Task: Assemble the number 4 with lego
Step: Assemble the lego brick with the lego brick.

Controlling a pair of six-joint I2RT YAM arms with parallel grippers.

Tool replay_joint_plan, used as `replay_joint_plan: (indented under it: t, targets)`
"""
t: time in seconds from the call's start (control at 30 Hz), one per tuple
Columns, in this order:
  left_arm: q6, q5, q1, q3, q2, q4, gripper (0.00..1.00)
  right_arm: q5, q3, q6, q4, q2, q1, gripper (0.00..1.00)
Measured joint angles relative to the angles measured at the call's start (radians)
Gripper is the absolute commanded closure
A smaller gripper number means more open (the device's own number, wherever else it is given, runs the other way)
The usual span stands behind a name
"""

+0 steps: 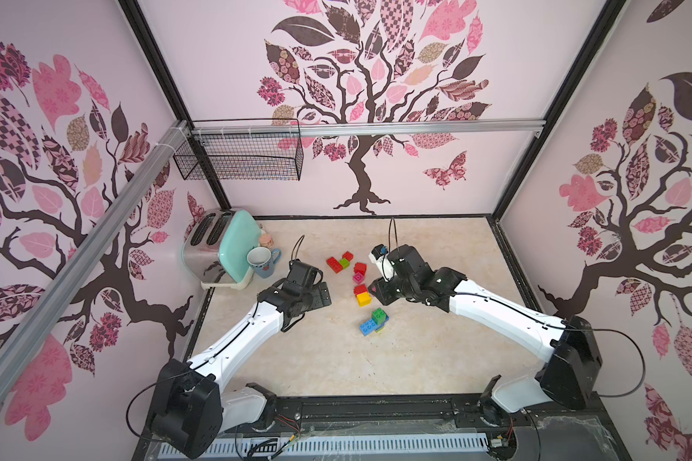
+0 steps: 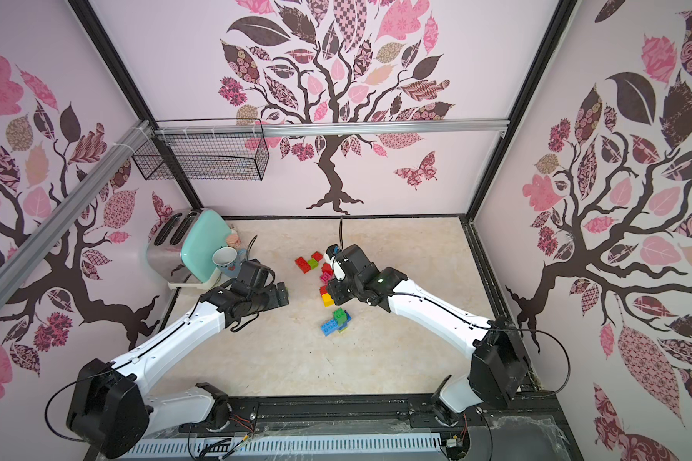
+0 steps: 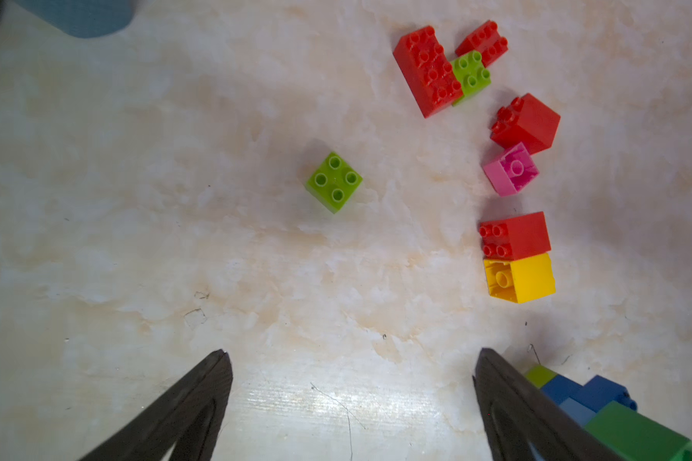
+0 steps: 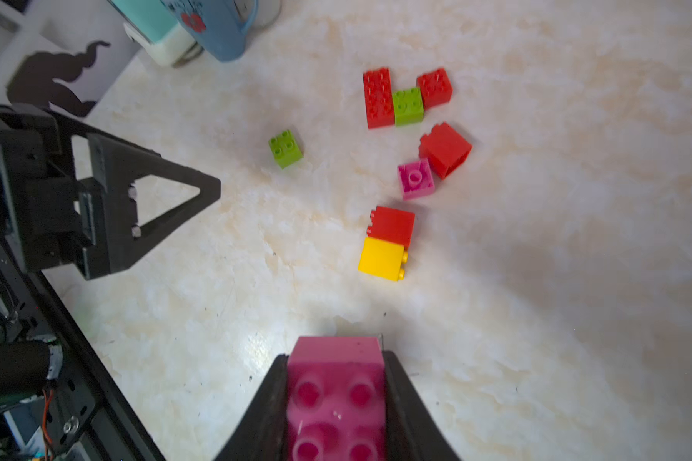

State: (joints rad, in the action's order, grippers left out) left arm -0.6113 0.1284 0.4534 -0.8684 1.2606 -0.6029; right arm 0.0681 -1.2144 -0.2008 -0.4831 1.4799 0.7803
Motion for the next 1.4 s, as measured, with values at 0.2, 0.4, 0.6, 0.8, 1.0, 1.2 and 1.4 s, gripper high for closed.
replay_joint_plan:
  t: [0.2, 0.4, 0.6, 0.8, 1.0, 1.2, 1.4]
  targets:
    - [0.006, -0.063, 0.037, 0.001, 0.053, 0.021, 0.02, -0.003, 0.022, -0.017, -0.121, 0.001, 0.010, 1.00]
    - [0.009, -0.077, 0.089, 0.001, 0.100, 0.026, 0.02, -0.005, 0.024, -0.016, -0.146, 0.025, 0.029, 1.00]
    - [0.012, -0.084, 0.100, 0.000, 0.130, 0.026, 0.02, -0.008, 0.037, -0.016, -0.141, 0.051, 0.038, 1.00]
    - [0.018, -0.086, 0.104, 0.000, 0.143, 0.026, 0.02, -0.035, 0.039, -0.016, -0.117, 0.068, 0.043, 1.00]
    - [0.021, -0.089, 0.104, 0.000, 0.151, 0.026, 0.02, -0.050, 0.048, -0.016, -0.090, 0.087, 0.050, 1.00]
    - [0.028, -0.091, 0.108, 0.000, 0.173, 0.026, 0.02, -0.049, 0.051, -0.016, -0.085, 0.087, 0.051, 1.00]
    - [0.034, -0.100, 0.111, -0.002, 0.186, 0.026, 0.02, -0.050, 0.051, -0.034, -0.092, 0.087, 0.051, 1.00]
